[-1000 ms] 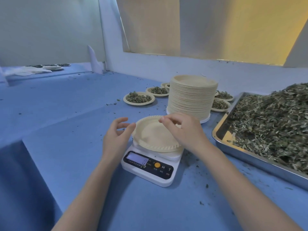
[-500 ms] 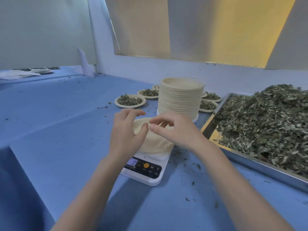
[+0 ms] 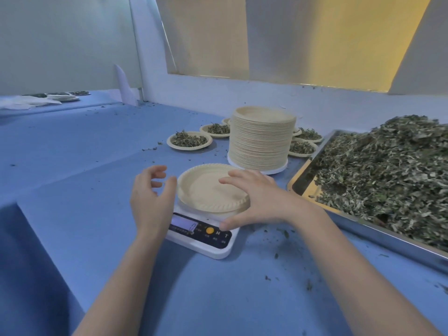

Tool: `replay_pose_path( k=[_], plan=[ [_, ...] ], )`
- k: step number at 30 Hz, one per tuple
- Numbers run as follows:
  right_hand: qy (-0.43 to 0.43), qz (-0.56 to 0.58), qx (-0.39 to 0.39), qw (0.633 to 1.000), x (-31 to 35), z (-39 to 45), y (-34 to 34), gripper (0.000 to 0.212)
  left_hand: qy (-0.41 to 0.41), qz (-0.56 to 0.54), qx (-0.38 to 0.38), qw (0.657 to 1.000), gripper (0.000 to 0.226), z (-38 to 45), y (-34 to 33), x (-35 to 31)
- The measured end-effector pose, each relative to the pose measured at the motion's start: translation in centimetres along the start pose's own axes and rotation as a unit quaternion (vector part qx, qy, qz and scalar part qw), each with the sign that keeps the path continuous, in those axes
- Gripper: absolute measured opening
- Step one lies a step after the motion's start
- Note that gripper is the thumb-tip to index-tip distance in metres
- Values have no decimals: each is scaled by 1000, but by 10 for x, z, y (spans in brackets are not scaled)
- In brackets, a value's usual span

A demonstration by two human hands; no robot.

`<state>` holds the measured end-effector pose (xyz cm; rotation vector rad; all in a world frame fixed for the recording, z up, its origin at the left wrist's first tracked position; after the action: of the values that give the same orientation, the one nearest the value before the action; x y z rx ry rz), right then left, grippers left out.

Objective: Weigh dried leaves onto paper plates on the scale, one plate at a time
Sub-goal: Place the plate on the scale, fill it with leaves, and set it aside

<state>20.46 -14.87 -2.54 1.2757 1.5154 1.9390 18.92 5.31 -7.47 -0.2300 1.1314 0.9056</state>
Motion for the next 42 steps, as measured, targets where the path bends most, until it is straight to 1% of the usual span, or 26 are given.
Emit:
replay_pose_path(
  k=[1,3,5,6,9,11,13,15,16,18,19,22,23,25,27,30,32,33,34,36,37,38,39,40,42],
  plan=[
    [0,2,-3,1000,0,0,1,95,-31,13,-1,999,18,-3,-1,-5],
    [1,17,-12,1000,1,-2,4,93,-118,53,1,992,23,-9,-6,-25],
    [7,38,-36,999,1,-5,11,91,-204,81,32,975,31,-18,-18,-51],
    [9,48,-51,997,0,-7,17,90,-231,86,54,968,31,-23,-26,-65],
    [14,32,-86,996,-9,-20,36,89,-267,73,129,952,30,-38,-56,-100],
    [-8,0,-103,995,-25,-38,51,89,-278,63,181,941,34,-52,-78,-120],
    [-43,-3,-119,992,-49,-65,65,84,-290,42,230,928,35,-70,-102,-138],
    [-80,15,-135,987,-74,-95,77,74,-286,31,285,915,40,-91,-127,-153],
    [-105,18,-144,984,-86,-111,82,73,-271,32,318,908,43,-101,-140,-159],
    [-173,9,-156,972,-111,-139,92,80,-242,67,380,890,47,-115,-165,-168],
    [-211,-4,-152,966,-122,-152,95,83,-234,105,407,877,50,-119,-177,-170],
    [-298,-64,-112,946,-148,-179,99,90,-212,224,480,822,61,-124,-204,-174],
    [-316,-83,-102,940,-153,-183,98,93,-199,239,505,805,65,-125,-210,-175],
    [-336,-121,-84,930,-159,-182,94,97,-174,241,542,786,66,-128,-219,-177],
    [-345,-157,-72,923,-165,-172,88,91,-168,243,554,778,66,-130,-225,-178],
    [-347,-176,-79,918,-169,-155,81,74,-169,230,562,777,63,-133,-231,-179],
    [-319,-156,-85,931,-170,-145,75,58,-133,174,586,780,68,-135,-234,-179],
    [-298,-128,-86,942,-170,-140,71,51,-121,150,592,782,70,-135,-234,-179],
    [-278,-88,-85,953,-169,-138,68,47,-127,147,589,785,69,-134,-234,-178],
    [-238,-25,-107,965,-167,-139,68,52,-187,201,555,785,59,-129,-234,-176],
    [-230,-21,-127,965,-167,-142,71,60,-217,231,535,783,55,-125,-234,-176],
    [-238,-38,-144,960,-167,-146,76,69,-230,251,525,780,53,-122,-232,-176],
    [-263,-70,-150,951,-168,-149,79,75,-228,260,529,775,55,-120,-232,-176],
    [-293,-107,-145,939,-168,-151,81,77,-220,259,545,767,60,-119,-232,-176],
    [-340,-177,-114,917,-167,-148,78,67,-192,228,599,743,72,-122,-231,-178]
  ],
)
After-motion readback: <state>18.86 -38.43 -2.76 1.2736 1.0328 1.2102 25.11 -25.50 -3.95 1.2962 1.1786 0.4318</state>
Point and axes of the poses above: each hand's wrist, its own z-axis towards the middle knuckle, its own y-axis out of the back of the hand, x = y × z, the point moved 1 cm from there along z, towards the middle knuckle, and after that the axes turned 8 degrees about z, right-handed, at the moved point
